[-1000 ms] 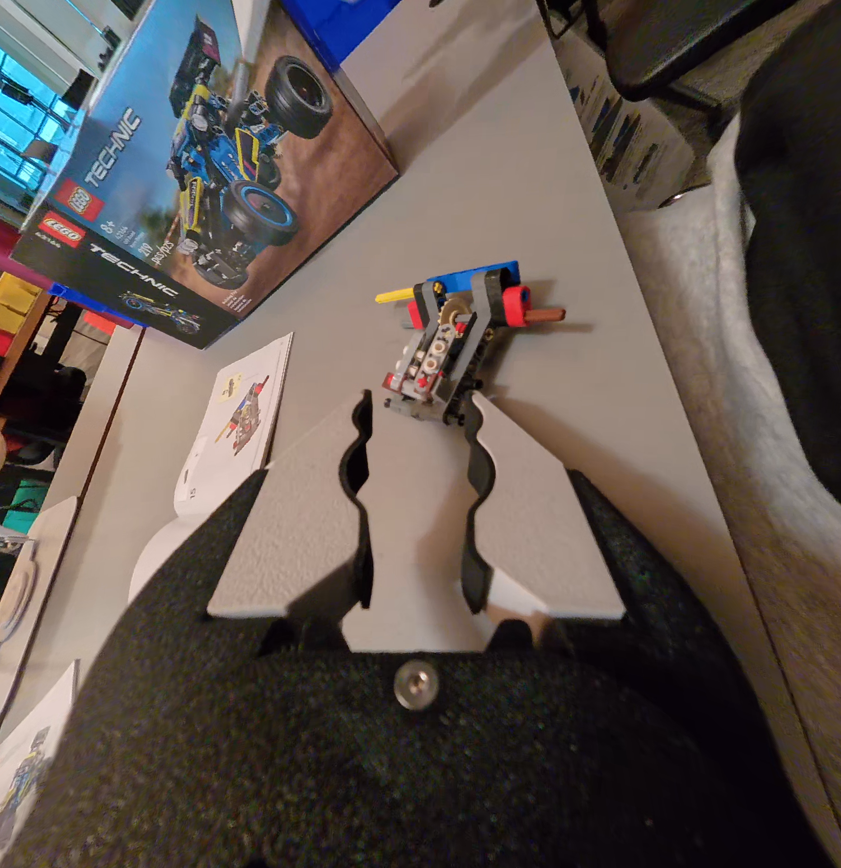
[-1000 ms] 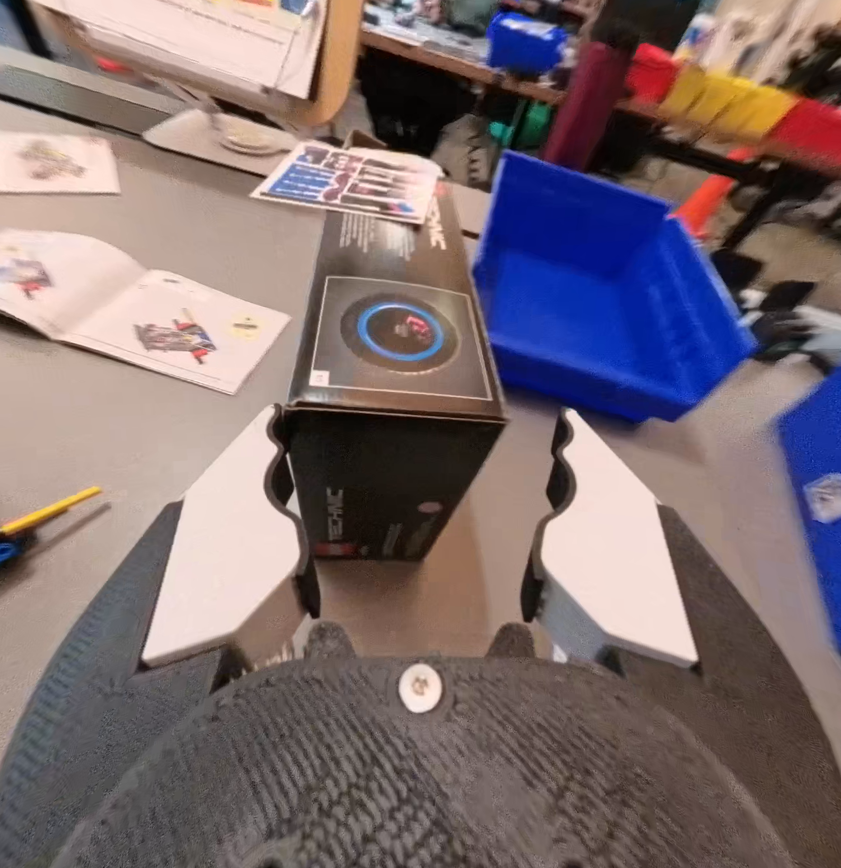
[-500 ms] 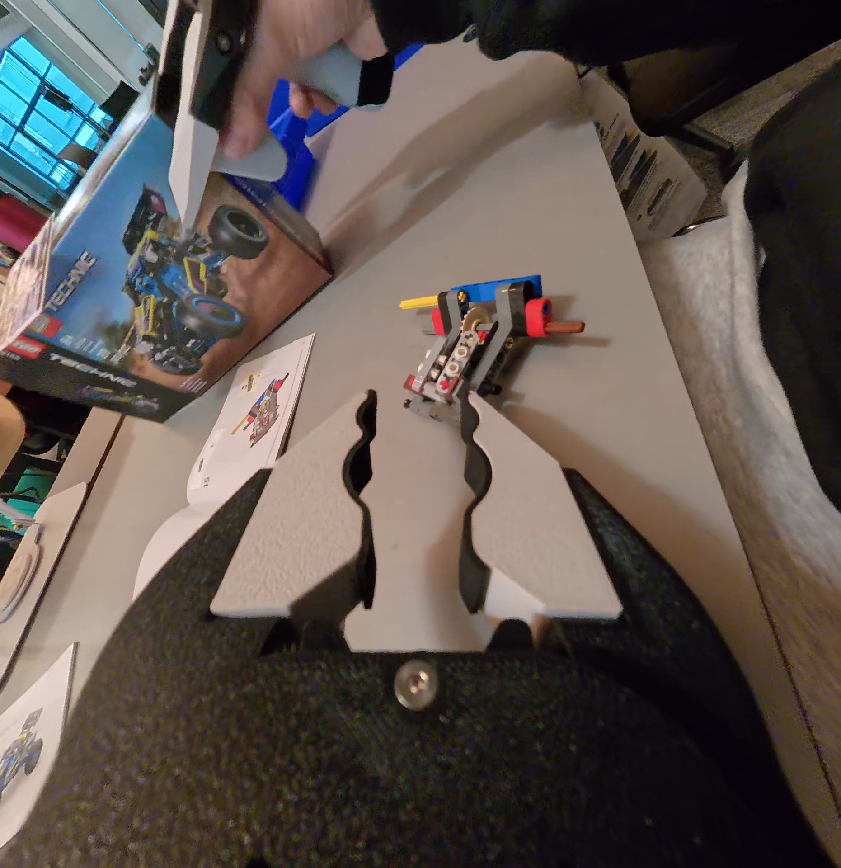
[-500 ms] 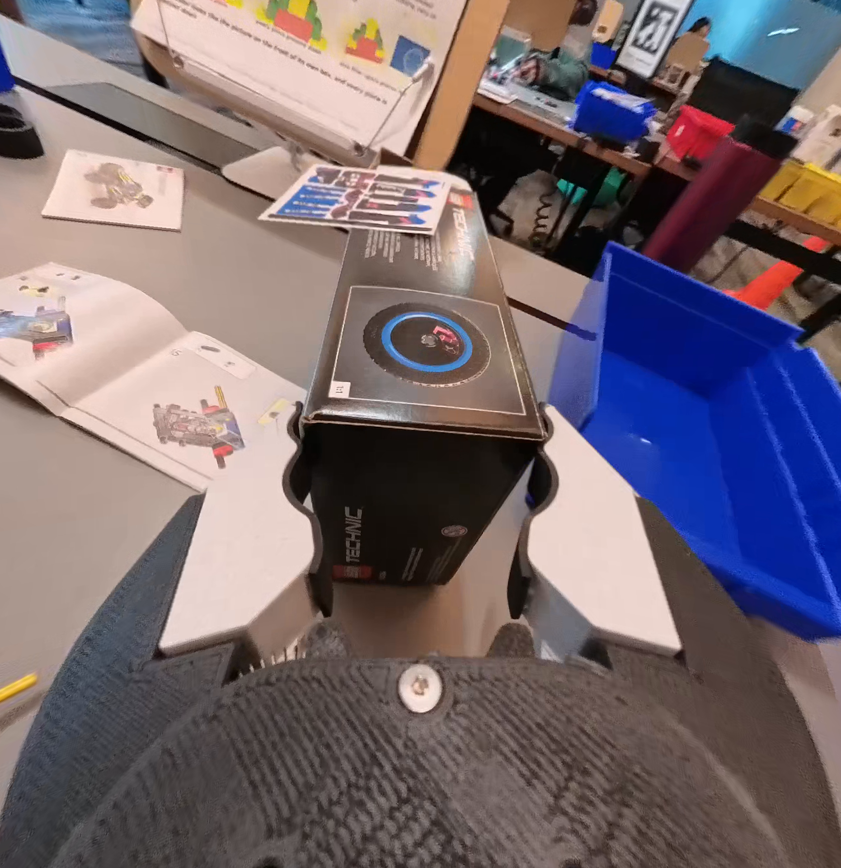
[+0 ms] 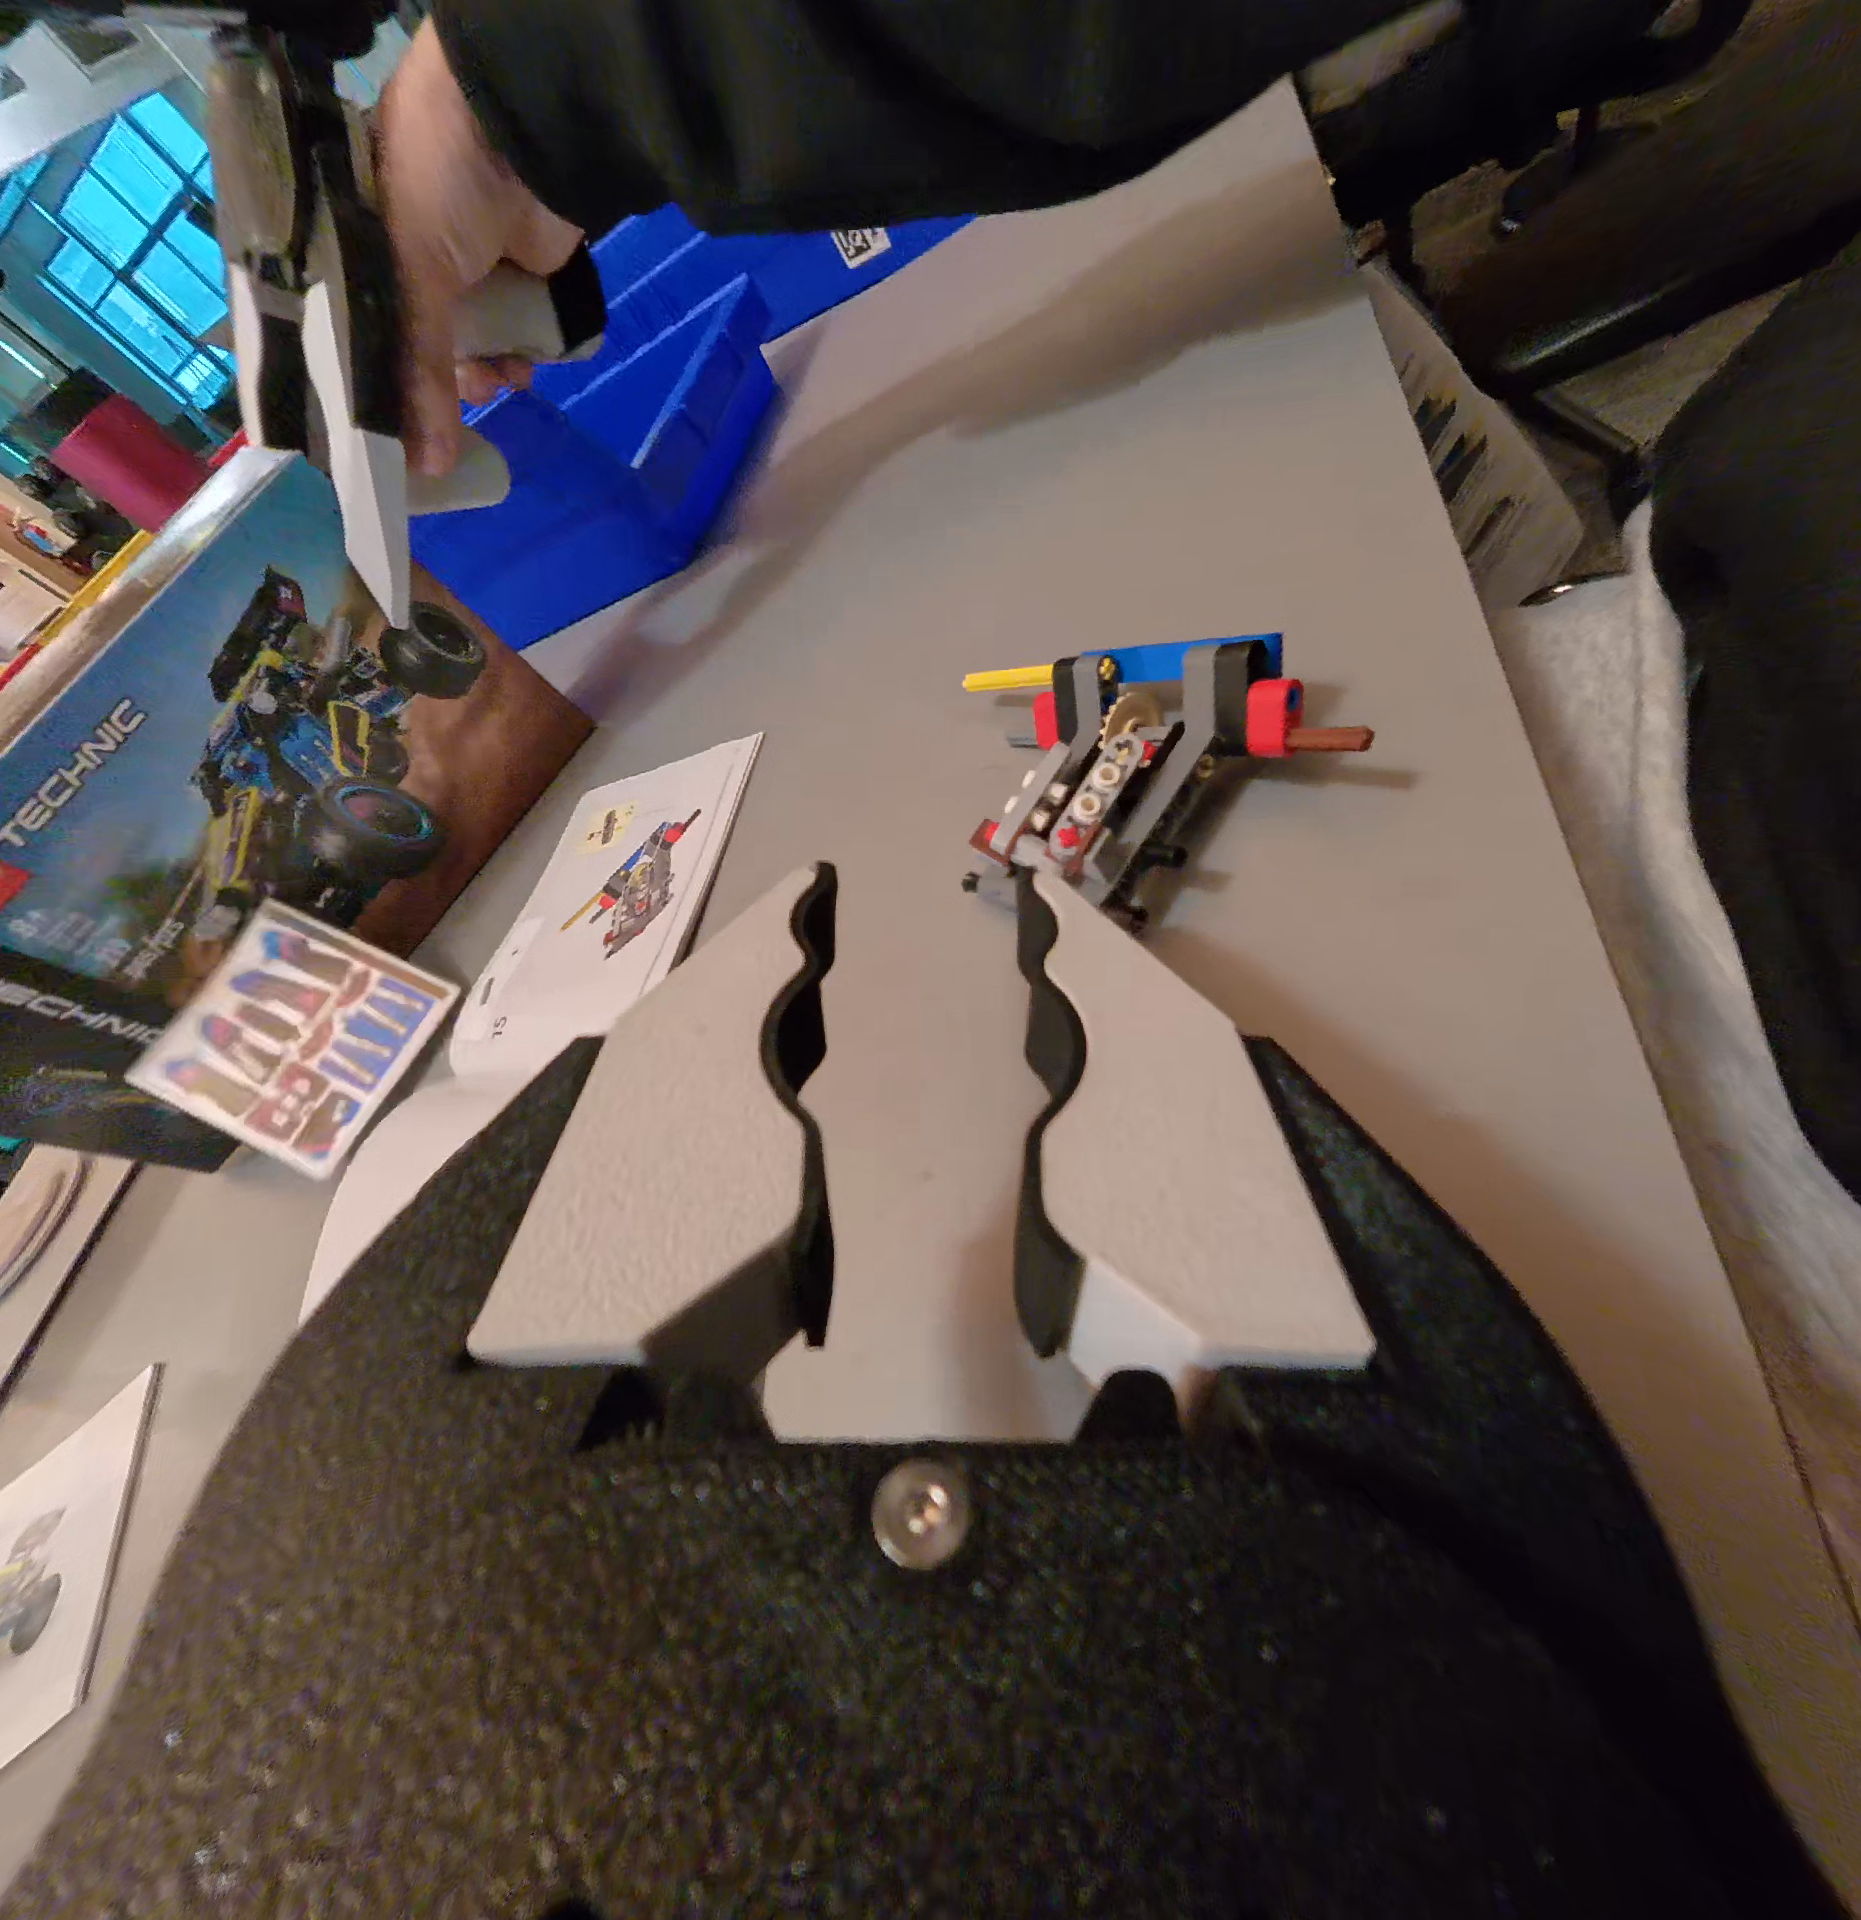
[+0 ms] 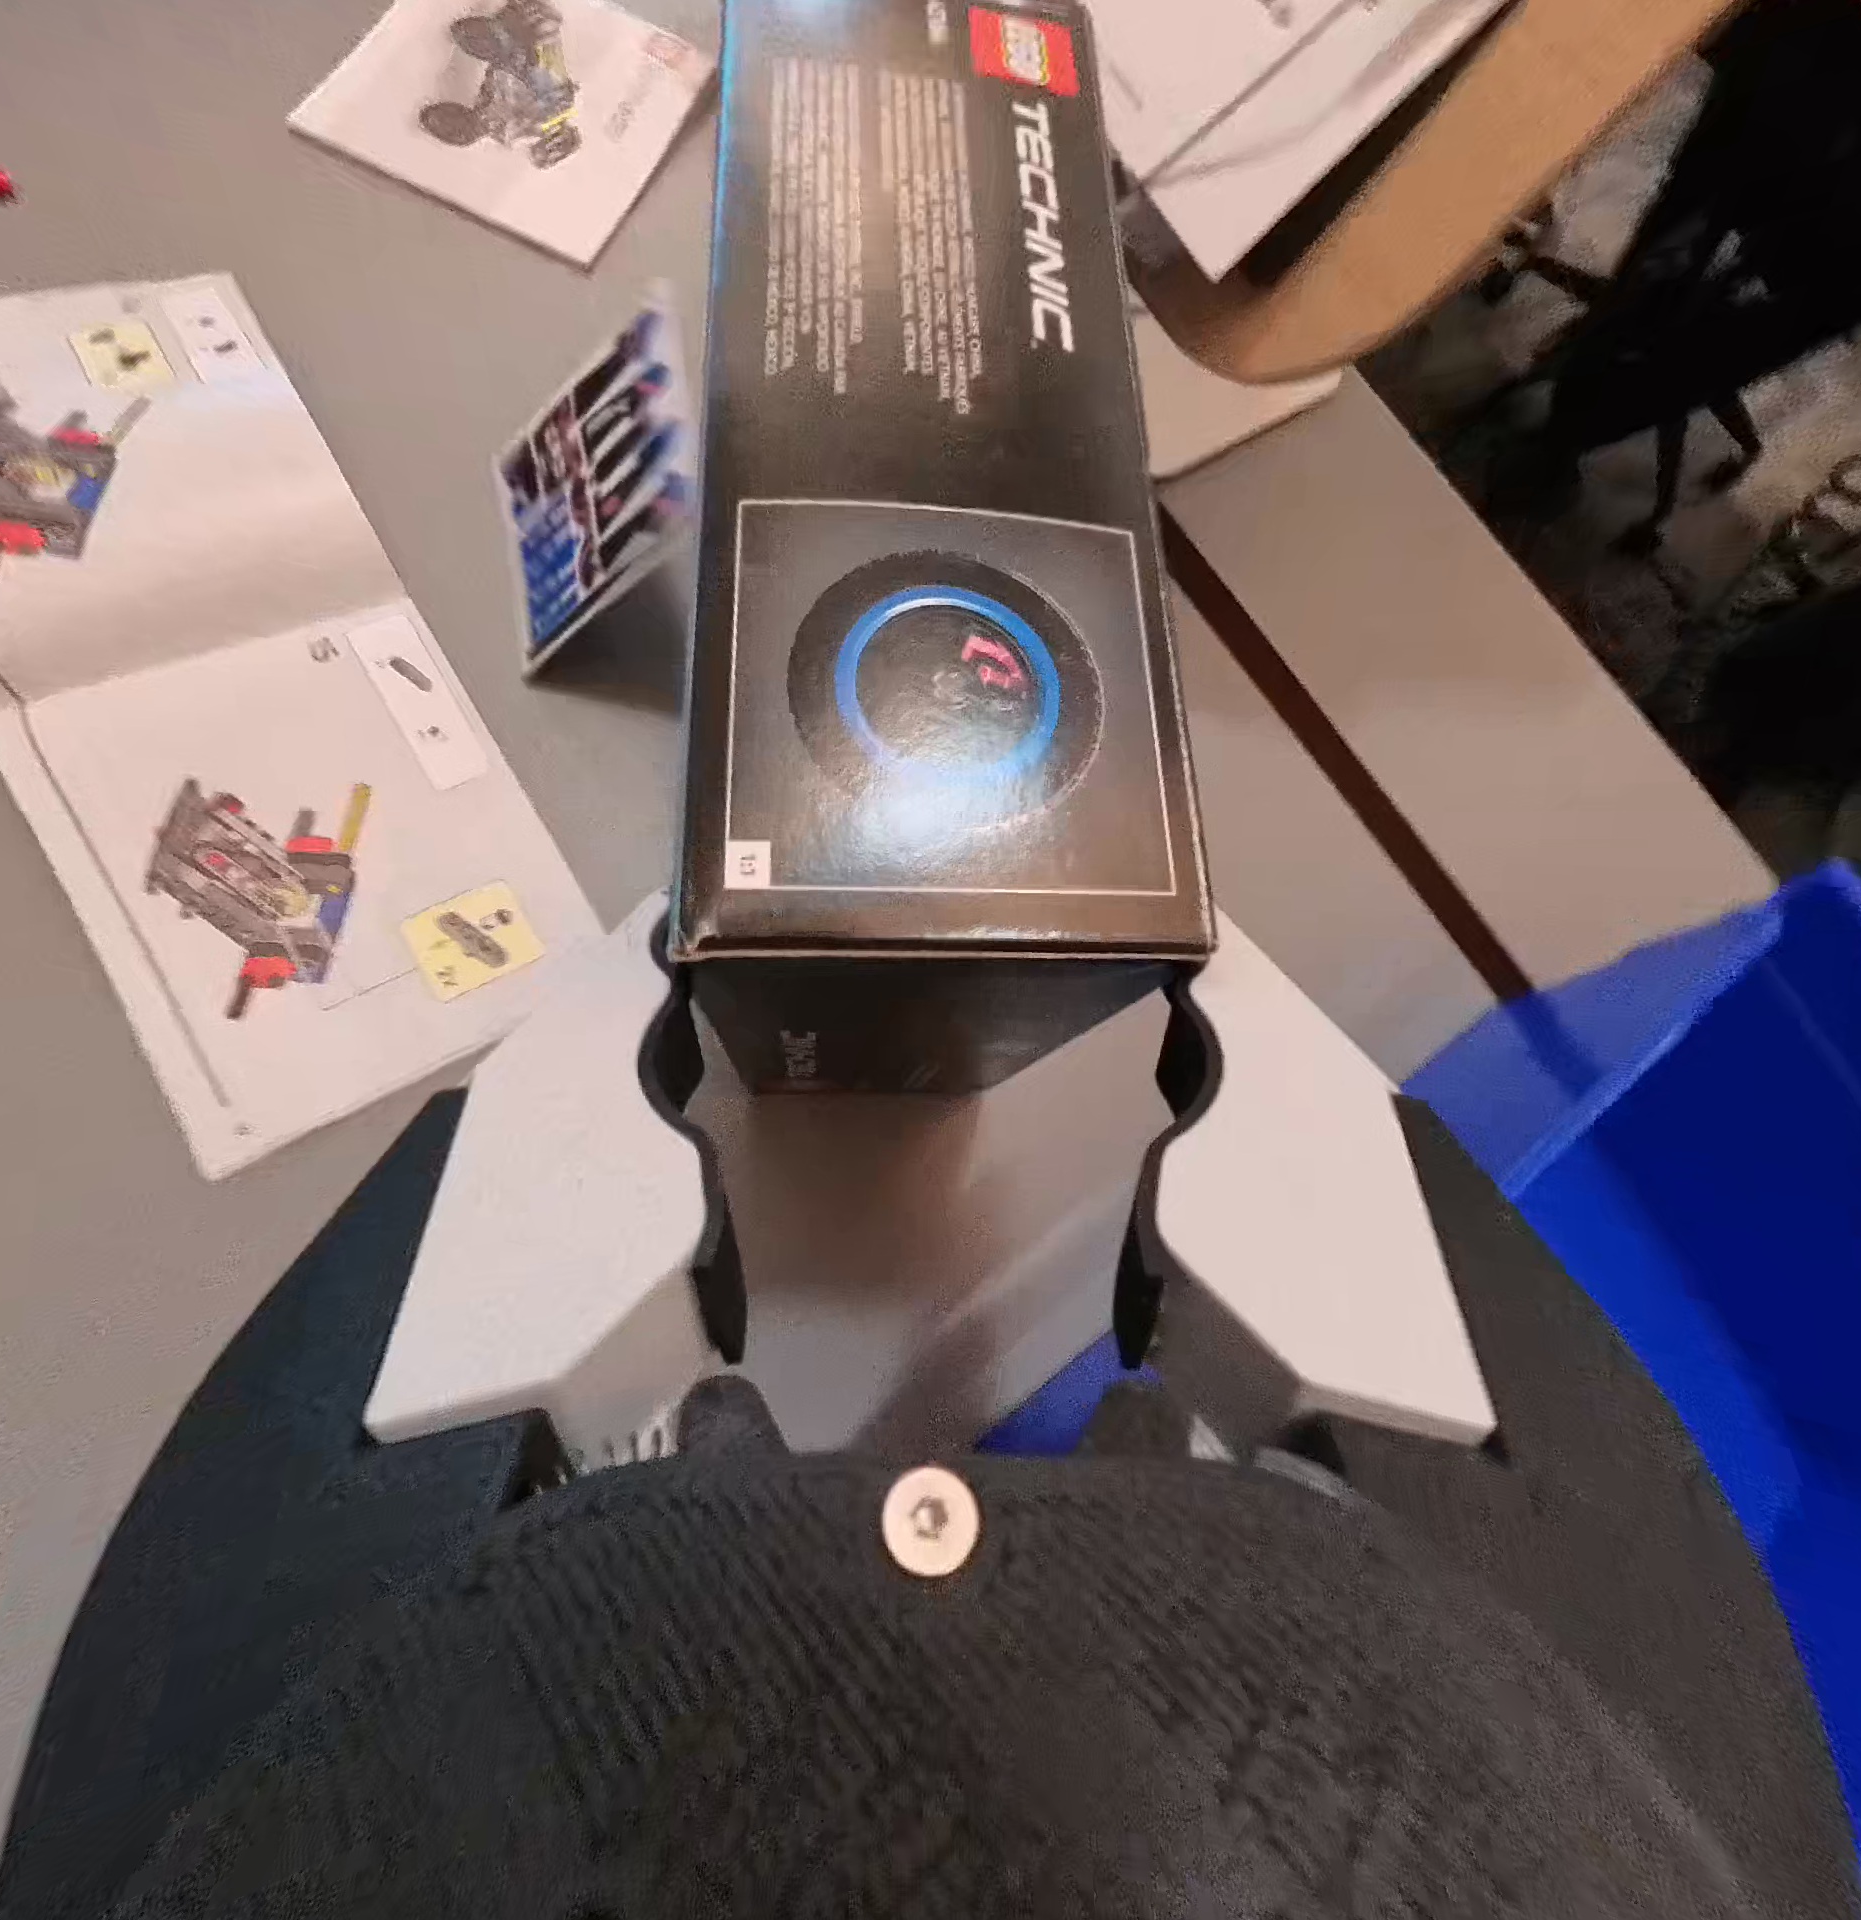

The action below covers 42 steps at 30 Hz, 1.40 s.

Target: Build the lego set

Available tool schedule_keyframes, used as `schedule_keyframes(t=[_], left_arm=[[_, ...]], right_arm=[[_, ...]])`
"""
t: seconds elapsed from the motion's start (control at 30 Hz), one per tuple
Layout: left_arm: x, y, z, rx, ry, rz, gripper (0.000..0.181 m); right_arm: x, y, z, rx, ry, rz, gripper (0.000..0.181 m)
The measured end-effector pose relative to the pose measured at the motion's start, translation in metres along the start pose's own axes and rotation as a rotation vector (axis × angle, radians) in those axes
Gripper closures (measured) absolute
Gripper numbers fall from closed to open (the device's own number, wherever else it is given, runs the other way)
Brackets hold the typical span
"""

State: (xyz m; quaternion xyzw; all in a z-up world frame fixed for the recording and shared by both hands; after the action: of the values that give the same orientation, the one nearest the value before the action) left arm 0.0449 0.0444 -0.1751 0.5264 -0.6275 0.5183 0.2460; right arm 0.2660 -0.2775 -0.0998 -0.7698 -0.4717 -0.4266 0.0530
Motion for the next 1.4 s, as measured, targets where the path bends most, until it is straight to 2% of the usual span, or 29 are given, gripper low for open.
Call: schedule_keyframes(t=[0.07, 0.3, 0.5, 0.57, 0.67, 0.73, 0.8, 0.83, 0.9, 0.97, 1.03, 1.07, 1.17, 1.2, 1.27, 1.33, 1.4], left_arm=[[-0.001, -0.001, 0.001, 0.007, -0.010, 0.004, 0.149], [-0.002, 0.002, 0.005, 0.001, -0.060, 0.031, 0.150], [-0.004, 0.005, 0.013, -0.024, -0.133, 0.052, 0.151], [-0.004, 0.005, 0.015, -0.033, -0.142, 0.057, 0.151], [-0.002, 0.003, 0.012, -0.044, -0.115, 0.022, 0.150], [-0.001, 0.000, 0.004, -0.057, -0.070, -0.036, 0.149], [-0.001, -0.004, -0.005, -0.056, -0.045, -0.087, 0.149], [0.000, -0.005, -0.009, -0.059, -0.042, -0.100, 0.149], [0.004, -0.006, -0.017, -0.064, -0.032, -0.109, 0.149], [0.008, -0.002, -0.020, -0.109, -0.020, -0.113, 0.149], [0.011, 0.002, -0.016, -0.146, -0.020, -0.115, 0.149], [0.011, 0.004, -0.013, -0.154, -0.032, -0.110, 0.149], [0.007, 0.007, -0.002, -0.193, -0.077, -0.124, 0.148], [0.007, 0.009, 0.002, -0.209, -0.086, -0.131, 0.147], [0.007, 0.011, 0.009, -0.218, -0.126, -0.118, 0.145], [0.004, 0.013, 0.017, -0.224, -0.186, -0.085, 0.145], [0.001, 0.011, 0.023, -0.181, -0.230, -0.059, 0.153]], right_arm=[[0.003, 0.016, 0.010, 0.051, 0.008, -0.091, 0.093], [0.015, 0.060, 0.042, 0.154, -0.048, -0.176, 0.092], [0.021, 0.079, 0.056, 0.130, -0.082, -0.247, 0.092], [0.021, 0.083, 0.060, 0.072, -0.122, -0.263, 0.085], [0.022, 0.077, 0.049, 0.059, -0.122, -0.288, 0.085], [0.024, 0.073, 0.028, 0.030, -0.059, -0.248, 0.070], [0.025, 0.064, -0.002, 0.014, -0.002, -0.173, 0.065], [0.025, 0.054, -0.020, 0.005, 0.034, -0.135, 0.063], [0.020, 0.015, -0.055, 0.018, 0.093, -0.068, 0.076], [0.004, -0.045, -0.078, 0.080, 0.095, -0.074, 0.089], [-0.018, -0.113, -0.090, 0.143, 0.044, -0.157, 0.091], [-0.027, -0.143, -0.093, 0.127, 0.046, -0.188, 0.093], [-0.043, -0.226, -0.089, 0.185, 0.174, -0.157, 0.103], [-0.048, -0.246, -0.085, 0.190, 0.167, -0.170, 0.100], [-0.053, -0.268, -0.074, 0.126, 0.133, -0.226, 0.099], [-0.046, -0.281, -0.064, 0.177, 0.167, -0.228, 0.098], [-0.037, -0.285, -0.053, 0.198, 0.165, -0.230, 0.099]])
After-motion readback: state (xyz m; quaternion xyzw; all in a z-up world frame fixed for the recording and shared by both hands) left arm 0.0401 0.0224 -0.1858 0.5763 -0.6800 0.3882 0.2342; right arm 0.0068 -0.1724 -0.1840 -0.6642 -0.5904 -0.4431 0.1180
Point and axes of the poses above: each gripper's, where its closed fingertips meet, z out along the fingers, x out of its top, y = z × x across the jaws, the point moved 10 cm from there along -z, back along the fingers, and after that the axes turned 6 degrees about -z, right-handed, at the moved point
